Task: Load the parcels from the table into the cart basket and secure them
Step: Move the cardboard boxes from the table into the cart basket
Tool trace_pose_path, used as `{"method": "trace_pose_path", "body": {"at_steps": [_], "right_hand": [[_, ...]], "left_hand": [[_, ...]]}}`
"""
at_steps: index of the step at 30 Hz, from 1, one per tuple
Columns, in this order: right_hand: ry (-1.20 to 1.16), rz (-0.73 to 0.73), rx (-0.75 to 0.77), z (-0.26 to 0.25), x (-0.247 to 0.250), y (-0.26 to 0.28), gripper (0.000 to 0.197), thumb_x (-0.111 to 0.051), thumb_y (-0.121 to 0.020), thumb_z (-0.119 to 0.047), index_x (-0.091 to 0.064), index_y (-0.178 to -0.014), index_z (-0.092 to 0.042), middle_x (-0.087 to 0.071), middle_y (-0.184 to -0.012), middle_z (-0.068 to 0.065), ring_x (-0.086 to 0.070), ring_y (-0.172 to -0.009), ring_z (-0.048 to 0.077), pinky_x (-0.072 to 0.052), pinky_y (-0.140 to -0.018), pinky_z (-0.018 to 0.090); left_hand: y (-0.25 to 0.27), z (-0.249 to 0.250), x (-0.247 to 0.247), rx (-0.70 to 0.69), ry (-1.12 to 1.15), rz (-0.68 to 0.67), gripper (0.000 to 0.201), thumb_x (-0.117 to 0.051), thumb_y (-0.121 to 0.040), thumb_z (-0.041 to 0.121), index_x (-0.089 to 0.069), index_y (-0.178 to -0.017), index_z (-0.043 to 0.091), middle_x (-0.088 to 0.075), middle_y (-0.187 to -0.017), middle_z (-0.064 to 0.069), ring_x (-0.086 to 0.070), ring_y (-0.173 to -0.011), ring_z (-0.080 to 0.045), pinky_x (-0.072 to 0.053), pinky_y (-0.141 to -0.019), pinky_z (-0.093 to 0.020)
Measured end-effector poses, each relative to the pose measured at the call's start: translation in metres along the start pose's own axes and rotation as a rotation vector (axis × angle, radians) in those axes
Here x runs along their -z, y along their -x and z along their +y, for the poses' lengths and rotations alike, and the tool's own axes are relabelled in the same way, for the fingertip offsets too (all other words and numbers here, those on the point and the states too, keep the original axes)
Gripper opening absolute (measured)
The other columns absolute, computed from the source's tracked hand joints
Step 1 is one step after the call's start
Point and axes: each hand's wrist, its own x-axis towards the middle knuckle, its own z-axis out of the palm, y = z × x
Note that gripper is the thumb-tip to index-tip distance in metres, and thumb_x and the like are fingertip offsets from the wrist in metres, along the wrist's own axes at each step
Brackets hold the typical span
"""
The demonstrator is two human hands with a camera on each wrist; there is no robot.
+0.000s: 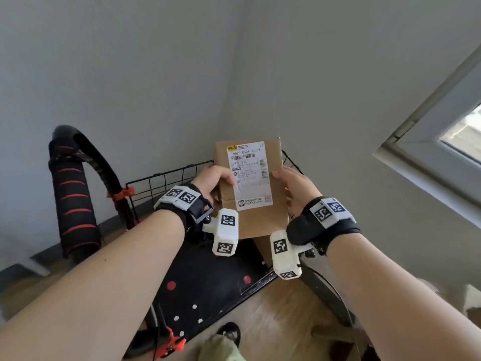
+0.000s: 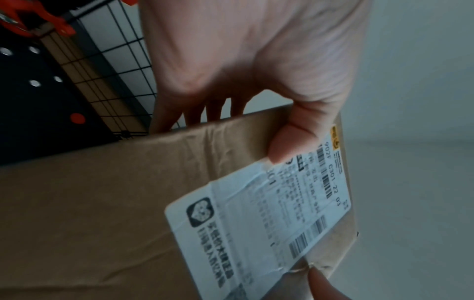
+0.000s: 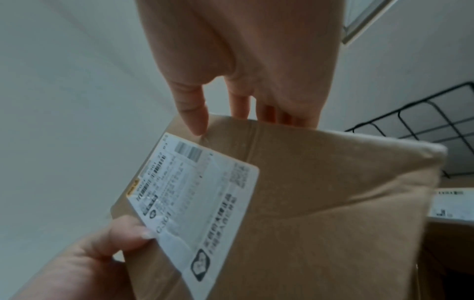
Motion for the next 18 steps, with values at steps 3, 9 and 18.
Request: {"method": "trace_pose_path", "body": {"at_steps": [3,9,18], "right_hand": [[0.044,-0.016,-0.075,0.016,-0.009,-0.039,0.035,-0.059,-0.087,-0.022,-0.06,-0.122,-0.022,-0.067,-0.106,0.003,-0.061,-0.103,0.022,-0.048,-0.093,0.04],[0.174,-0.096,-0.291,0.072,-0.018,-0.122,0.017,-0.062,-0.084,-0.024,-0.062,-0.1,-0.019,-0.062,-0.118,0.012,-0.058,-0.11,0.033,-0.047,-0.098,0.047],[0.436,-0.312,-0.59,0.182,-0.016,-0.239,0.03,-0.066,-0.072,-0.014,-0.061,-0.1,-0.005,-0.063,-0.118,0.014,-0.061,-0.108,0.03,-0.049,-0.096,0.046]], "left_hand": [[-0.027,-0.015,0.011,0.054,-0.021,0.085,0.038,-0.049,-0.068,-0.006,-0.064,-0.099,0.009,-0.069,-0.09,-0.012,-0.063,-0.082,-0.032,-0.053,-0.069,-0.04],[-0.087,-0.07,0.031,0.257,-0.026,0.236,0.068,-0.058,-0.053,0.002,-0.054,-0.121,0.011,-0.067,-0.109,-0.017,-0.062,-0.097,-0.038,-0.052,-0.079,-0.053],[-0.159,-0.17,0.044,0.512,-0.011,0.325,0.087,-0.058,-0.042,-0.003,-0.046,-0.127,0.011,-0.064,-0.115,-0.023,-0.062,-0.1,-0.045,-0.043,-0.084,-0.07]]}}
